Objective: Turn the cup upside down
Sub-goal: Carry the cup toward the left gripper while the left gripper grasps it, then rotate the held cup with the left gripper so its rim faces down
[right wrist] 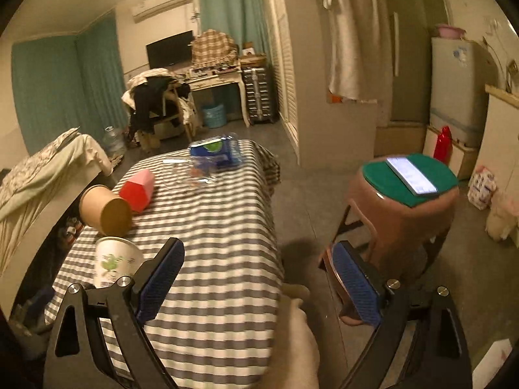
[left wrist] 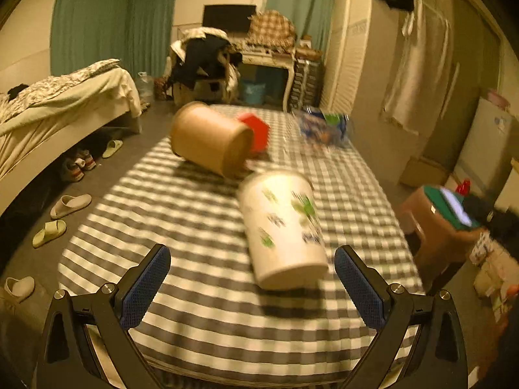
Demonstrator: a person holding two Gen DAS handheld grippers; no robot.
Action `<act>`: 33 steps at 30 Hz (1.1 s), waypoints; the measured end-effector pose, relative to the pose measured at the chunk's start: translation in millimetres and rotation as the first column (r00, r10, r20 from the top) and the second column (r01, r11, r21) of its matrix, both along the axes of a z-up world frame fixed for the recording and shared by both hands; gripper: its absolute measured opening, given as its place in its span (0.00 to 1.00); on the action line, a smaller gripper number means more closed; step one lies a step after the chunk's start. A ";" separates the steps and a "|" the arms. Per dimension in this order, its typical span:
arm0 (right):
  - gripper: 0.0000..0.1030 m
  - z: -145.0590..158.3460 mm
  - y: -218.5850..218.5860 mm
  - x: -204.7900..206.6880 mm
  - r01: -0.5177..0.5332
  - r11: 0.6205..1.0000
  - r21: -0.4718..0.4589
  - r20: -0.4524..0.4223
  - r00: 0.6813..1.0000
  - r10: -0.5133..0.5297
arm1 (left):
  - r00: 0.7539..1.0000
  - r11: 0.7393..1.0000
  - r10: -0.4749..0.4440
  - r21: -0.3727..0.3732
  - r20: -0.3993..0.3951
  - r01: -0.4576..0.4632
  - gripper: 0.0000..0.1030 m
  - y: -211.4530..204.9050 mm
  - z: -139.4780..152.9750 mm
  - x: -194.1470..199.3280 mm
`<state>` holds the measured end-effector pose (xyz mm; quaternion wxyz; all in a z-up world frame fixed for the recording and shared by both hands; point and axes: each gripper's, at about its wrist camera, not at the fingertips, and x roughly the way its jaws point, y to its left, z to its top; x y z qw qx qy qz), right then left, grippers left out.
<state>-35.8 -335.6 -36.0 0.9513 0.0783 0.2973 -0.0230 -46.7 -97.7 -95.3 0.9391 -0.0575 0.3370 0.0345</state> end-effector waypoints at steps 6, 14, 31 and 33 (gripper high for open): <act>0.90 -15.9 -20.8 2.1 0.021 0.999 0.039 -0.018 1.000 -0.020 | 0.999 0.998 -0.033 0.057 -0.013 0.033 1.00 -17.2 -15.9 16.8; 0.91 -31.3 -24.0 18.1 0.017 0.999 0.049 -0.053 0.999 -0.014 | 0.994 0.997 -0.059 0.033 -0.095 0.063 0.55 -9.7 -35.8 34.8; 0.91 -33.1 -3.5 23.1 -0.024 0.999 0.027 -0.068 0.997 0.025 | 0.964 0.965 -0.199 0.138 -0.179 0.224 0.53 8.6 5.3 35.3; 0.91 -32.2 -1.7 22.4 -0.031 0.999 0.022 -0.063 0.998 0.032 | 0.934 0.933 -0.253 0.190 -0.252 0.305 0.53 11.7 11.5 33.3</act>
